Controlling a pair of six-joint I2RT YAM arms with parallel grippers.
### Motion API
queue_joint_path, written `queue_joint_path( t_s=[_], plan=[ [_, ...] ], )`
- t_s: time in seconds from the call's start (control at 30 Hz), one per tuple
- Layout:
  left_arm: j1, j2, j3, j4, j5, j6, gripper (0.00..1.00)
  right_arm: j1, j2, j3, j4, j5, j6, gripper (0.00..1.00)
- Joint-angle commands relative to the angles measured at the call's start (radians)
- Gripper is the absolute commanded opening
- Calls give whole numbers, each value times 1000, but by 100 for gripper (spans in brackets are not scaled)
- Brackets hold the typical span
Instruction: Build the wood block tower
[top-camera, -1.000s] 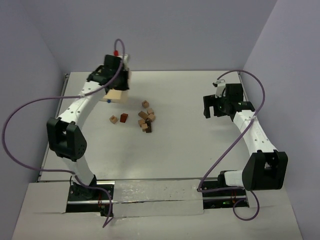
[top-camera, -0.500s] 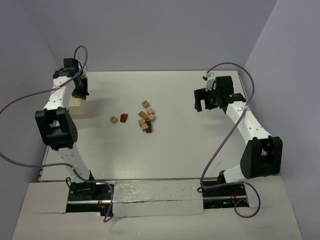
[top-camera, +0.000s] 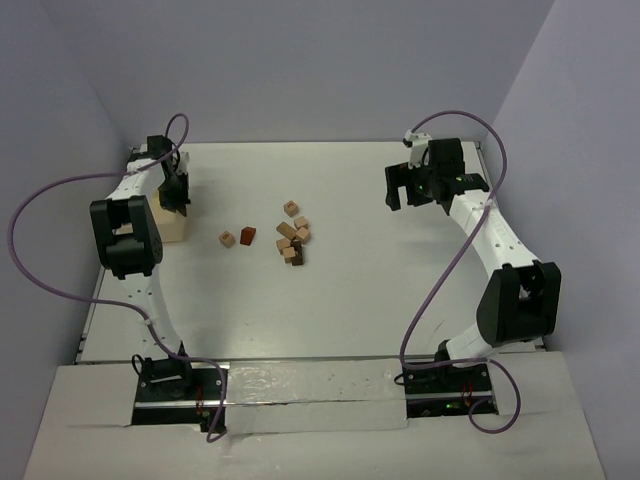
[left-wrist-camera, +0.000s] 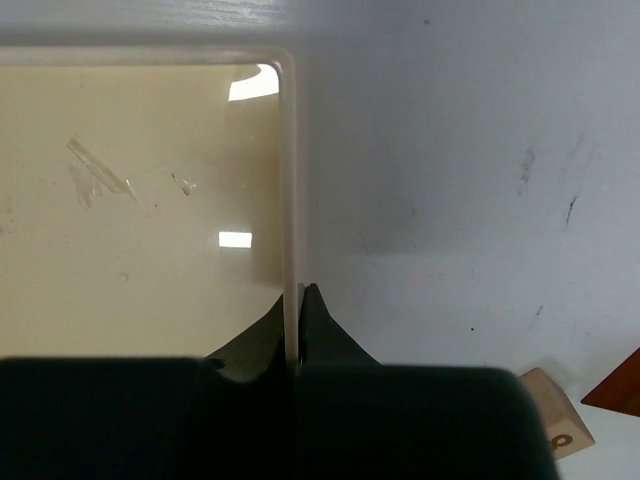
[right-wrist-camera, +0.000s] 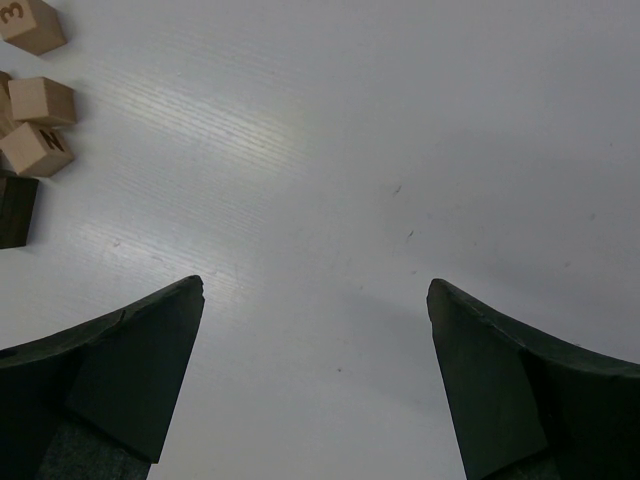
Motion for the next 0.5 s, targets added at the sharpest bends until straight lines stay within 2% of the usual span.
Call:
queue_joint_path(
  t_s=[0.0, 0.2, 0.33, 0.47],
  plan=[
    [6, -24, -17, 64, 20, -6, 10, 17, -2, 19, 17, 0, 12, 100],
    [7, -56, -56, 85, 68, -4, 40, 17, -20, -1, 27, -5, 14, 100],
    [6, -87, -41, 70, 117, 0, 52, 18, -28, -3, 28, -12, 13, 100],
    [5, -193, -28, 70, 297, 70, 61, 18, -45, -8, 34, -25, 9, 100]
  ],
)
